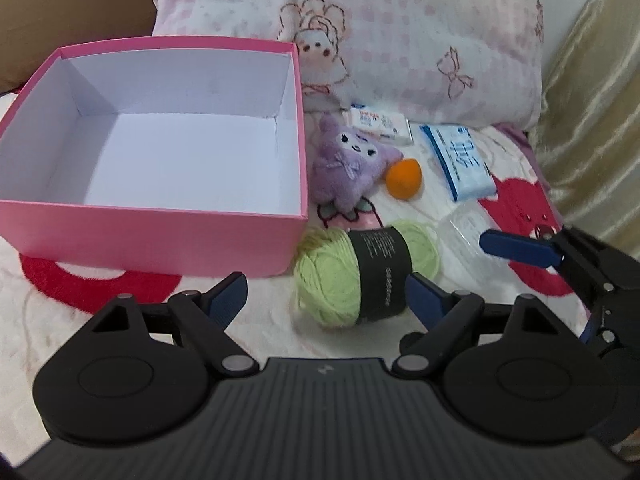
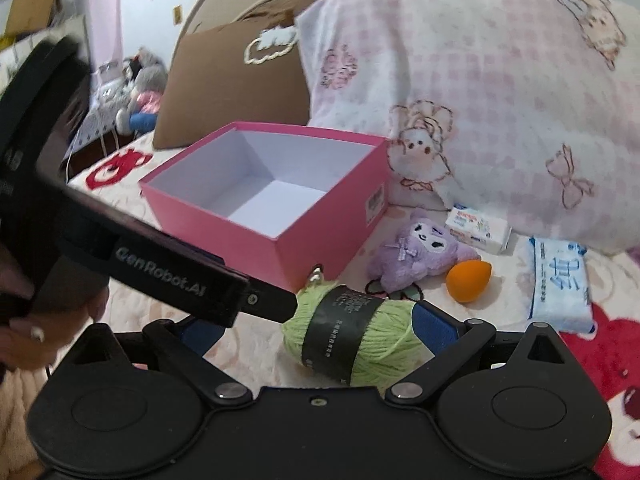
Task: Organize objects
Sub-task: 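Close the left gripper around the green yarn ball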
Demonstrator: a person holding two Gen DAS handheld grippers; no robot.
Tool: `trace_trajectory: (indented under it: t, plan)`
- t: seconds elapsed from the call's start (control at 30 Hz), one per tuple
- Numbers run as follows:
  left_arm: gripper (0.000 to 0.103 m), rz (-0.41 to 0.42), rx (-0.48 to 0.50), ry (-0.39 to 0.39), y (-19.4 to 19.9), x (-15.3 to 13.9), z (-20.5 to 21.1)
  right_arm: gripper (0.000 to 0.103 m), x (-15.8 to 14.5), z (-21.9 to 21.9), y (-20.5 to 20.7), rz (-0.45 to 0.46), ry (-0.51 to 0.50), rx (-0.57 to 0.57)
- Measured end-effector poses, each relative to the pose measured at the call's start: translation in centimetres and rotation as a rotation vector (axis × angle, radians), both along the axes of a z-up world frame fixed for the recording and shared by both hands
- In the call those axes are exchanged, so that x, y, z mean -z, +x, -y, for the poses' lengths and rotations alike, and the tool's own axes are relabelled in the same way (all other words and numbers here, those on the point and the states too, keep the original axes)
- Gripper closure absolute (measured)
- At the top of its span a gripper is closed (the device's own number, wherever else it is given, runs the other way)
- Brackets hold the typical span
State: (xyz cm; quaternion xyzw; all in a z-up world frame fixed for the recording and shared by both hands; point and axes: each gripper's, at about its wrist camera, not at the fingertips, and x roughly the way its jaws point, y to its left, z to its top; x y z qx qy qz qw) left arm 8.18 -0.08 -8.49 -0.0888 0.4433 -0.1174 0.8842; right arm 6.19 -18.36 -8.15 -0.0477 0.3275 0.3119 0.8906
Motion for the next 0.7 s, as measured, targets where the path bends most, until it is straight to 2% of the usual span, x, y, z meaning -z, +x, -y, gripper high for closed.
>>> trace_trajectory:
  t: [0.07, 0.13, 0.17, 0.3, 0.5, 0.63, 0.7]
  plan:
    - [0.019, 0.032, -0.016, -0.020, 0.1, 0.6, -0.1, 0.002, 0.9, -0.2, 1.1, -0.056, -0.025, 0.001]
    - [0.027, 0.048, -0.025, -0.024, 0.2, 1.2, -0.1, 0.002, 1.7, -0.3, 1.9, -0.103, -0.044, -0.001]
    - [0.034, 0.054, -0.022, -0.022, 0.3, 1.5, 0.0, 0.002, 2.2, -0.3, 2.2, -0.119, -0.054, 0.004]
    - [0.035, 0.039, -0.013, -0.064, 0.8, 2.8, -0.3, 0.002, 3.8, -0.7, 2.8, -0.189, -0.088, 0.011]
    - [0.037, 0.023, -0.008, -0.125, 1.2, 4.6, -0.6, 0.003, 4.5, -1.1, 3.1, -0.178, -0.089, 0.009]
    - [0.051, 0.018, -0.009, -0.203, 1.4, 5.7, -0.8, 0.004, 4.7, -1.1, 3.9, -0.156, -0.093, 0.053]
    - [0.053, 0.008, -0.002, -0.209, 1.5, 6.1, -0.6, 0.005, 5.0, -0.9, 4.3, -0.167, -0.072, 0.087]
